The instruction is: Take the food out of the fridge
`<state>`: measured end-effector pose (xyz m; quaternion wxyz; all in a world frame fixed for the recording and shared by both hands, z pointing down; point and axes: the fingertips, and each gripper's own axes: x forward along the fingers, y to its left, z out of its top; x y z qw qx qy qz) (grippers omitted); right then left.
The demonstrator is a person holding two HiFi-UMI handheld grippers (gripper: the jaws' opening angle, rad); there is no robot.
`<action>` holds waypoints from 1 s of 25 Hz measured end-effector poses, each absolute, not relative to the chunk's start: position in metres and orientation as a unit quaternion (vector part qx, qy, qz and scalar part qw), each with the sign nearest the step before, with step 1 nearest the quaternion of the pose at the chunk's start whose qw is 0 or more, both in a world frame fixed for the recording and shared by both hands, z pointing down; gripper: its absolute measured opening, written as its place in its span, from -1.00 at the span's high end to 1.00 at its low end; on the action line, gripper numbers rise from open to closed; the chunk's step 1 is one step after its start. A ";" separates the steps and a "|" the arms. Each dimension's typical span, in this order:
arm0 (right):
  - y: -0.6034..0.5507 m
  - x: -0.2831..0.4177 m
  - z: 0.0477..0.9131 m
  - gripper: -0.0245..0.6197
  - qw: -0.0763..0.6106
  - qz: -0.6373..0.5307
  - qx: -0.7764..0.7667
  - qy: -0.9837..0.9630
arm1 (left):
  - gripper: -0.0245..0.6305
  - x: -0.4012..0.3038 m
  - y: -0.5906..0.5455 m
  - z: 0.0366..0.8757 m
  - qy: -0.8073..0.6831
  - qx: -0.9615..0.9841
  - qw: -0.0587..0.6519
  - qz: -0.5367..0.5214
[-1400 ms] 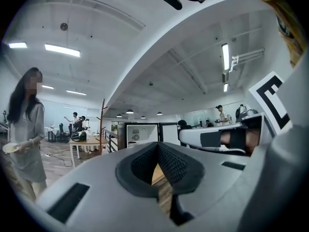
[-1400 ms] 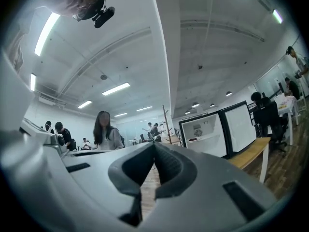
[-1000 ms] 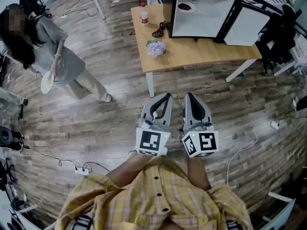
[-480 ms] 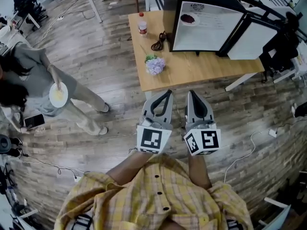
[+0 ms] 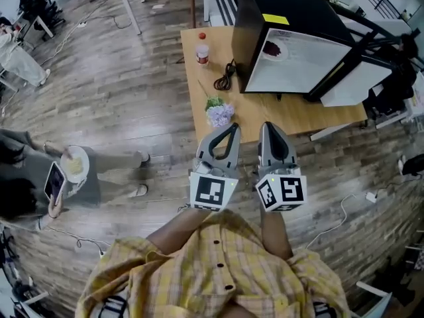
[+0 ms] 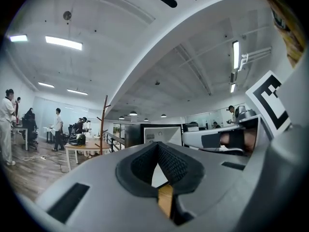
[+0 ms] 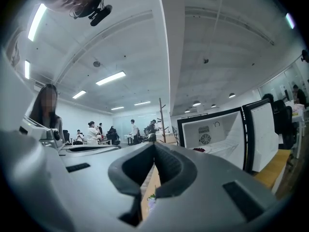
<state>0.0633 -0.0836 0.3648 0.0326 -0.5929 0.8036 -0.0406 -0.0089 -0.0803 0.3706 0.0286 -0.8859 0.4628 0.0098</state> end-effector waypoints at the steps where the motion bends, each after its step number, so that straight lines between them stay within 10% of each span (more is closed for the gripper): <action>1: -0.091 0.060 0.365 0.90 0.032 -0.040 -0.593 0.803 | 0.90 -0.011 -0.089 0.370 0.463 -0.886 0.029 0.010; 25: -0.156 0.083 0.384 0.90 0.019 -0.058 -0.634 0.771 | 0.90 0.009 -0.168 0.385 0.438 -0.899 0.009 0.008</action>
